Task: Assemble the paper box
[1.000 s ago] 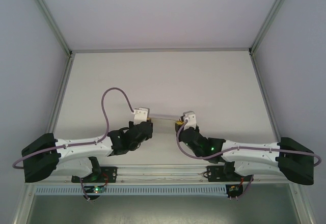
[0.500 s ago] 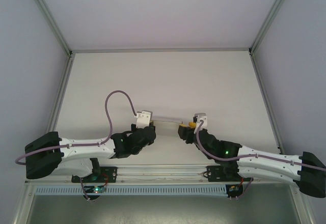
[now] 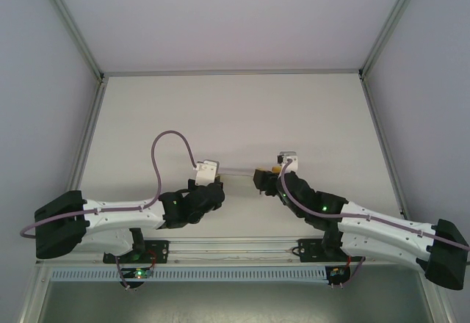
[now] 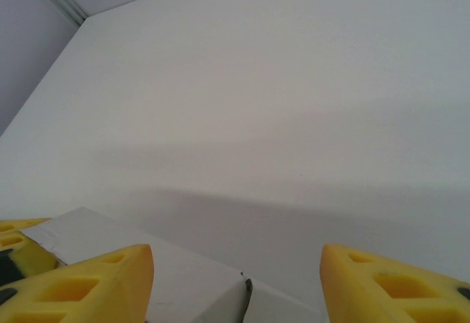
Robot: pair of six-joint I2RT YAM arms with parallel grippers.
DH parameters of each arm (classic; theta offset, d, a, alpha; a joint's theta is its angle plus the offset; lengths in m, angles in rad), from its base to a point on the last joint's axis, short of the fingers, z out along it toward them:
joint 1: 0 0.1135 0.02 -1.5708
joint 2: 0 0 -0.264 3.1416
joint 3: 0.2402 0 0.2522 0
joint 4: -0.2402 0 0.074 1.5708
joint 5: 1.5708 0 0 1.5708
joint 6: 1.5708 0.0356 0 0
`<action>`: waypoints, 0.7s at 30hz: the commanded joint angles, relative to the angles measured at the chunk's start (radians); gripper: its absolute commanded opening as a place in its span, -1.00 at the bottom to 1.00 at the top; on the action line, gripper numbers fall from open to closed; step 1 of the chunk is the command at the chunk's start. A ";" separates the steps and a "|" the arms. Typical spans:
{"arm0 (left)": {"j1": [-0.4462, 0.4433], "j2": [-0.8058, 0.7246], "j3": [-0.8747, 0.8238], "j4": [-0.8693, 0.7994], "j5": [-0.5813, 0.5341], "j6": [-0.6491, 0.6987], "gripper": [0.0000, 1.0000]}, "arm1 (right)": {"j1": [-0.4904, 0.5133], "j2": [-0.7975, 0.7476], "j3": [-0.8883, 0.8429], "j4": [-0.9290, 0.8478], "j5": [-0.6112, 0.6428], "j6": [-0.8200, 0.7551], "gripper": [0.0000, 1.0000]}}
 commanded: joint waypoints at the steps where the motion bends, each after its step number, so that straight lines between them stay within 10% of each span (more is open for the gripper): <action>1: -0.025 0.007 -0.038 -0.153 0.044 -0.020 -1.00 | -0.014 0.027 0.027 -0.010 -0.020 0.027 0.19; 11: -0.032 -0.017 -0.029 -0.108 0.116 0.051 -0.73 | -0.016 0.084 -0.113 -0.048 -0.031 0.230 -0.07; 21: -0.032 -0.181 0.021 -0.274 0.319 0.130 0.48 | -0.015 0.053 -0.190 -0.073 -0.078 0.287 -0.19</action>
